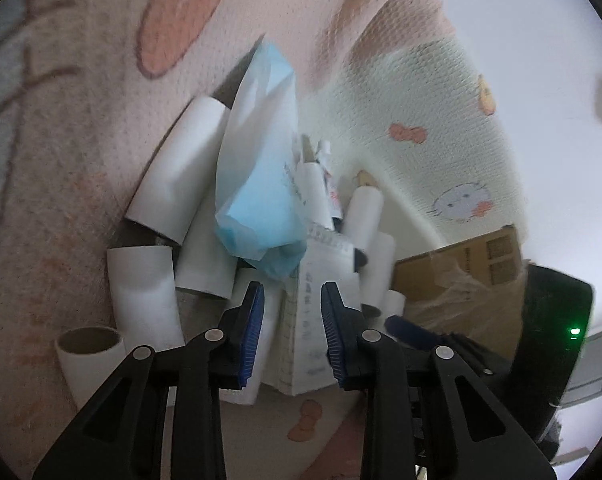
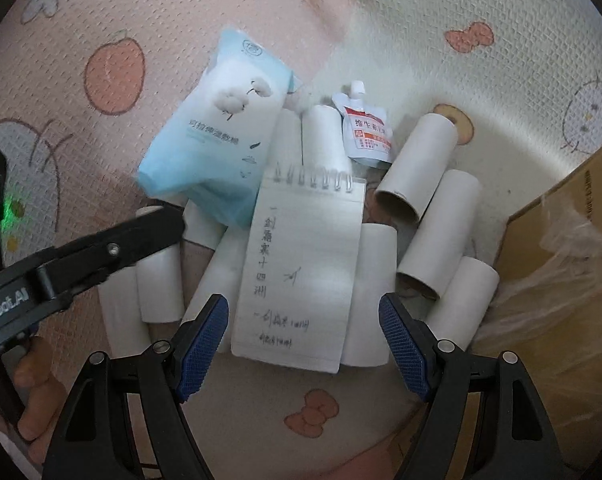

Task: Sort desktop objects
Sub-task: 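Grasp the spiral notepad with the left gripper while the right tool steadies it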

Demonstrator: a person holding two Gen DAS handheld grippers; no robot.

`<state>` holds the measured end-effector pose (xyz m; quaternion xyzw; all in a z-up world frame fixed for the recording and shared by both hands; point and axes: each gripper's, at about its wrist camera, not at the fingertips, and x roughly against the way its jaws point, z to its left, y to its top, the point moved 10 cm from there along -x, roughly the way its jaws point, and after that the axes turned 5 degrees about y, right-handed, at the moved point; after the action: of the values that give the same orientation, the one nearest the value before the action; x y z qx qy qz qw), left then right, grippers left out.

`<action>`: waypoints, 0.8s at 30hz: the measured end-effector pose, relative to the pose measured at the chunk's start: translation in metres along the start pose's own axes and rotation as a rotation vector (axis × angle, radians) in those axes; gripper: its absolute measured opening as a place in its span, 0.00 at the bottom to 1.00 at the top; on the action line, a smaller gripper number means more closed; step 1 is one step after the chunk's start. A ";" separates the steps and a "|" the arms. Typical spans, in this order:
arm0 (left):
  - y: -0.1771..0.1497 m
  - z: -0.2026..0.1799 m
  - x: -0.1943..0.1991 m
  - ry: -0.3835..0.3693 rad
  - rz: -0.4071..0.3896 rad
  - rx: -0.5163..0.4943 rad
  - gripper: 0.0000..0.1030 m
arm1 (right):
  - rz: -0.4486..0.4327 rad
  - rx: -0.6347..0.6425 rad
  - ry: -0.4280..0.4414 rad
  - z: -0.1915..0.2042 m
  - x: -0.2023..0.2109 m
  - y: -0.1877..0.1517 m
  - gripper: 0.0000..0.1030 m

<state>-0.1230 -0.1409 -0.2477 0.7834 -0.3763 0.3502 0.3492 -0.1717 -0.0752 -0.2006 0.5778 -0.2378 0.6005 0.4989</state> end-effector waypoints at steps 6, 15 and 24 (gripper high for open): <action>-0.012 -0.011 -0.020 -0.049 0.074 0.003 0.32 | -0.032 -0.031 0.009 -0.012 -0.011 0.007 0.73; -0.011 -0.008 -0.045 -0.035 0.177 0.040 0.32 | 0.010 -0.047 0.041 -0.015 -0.029 -0.001 0.74; -0.004 -0.014 -0.056 -0.011 0.206 0.002 0.32 | -0.009 -0.088 0.059 -0.025 -0.031 0.003 0.79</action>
<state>-0.1498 -0.1082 -0.2878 0.7428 -0.4566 0.3804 0.3085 -0.1904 -0.0648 -0.2342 0.5383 -0.2465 0.6041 0.5334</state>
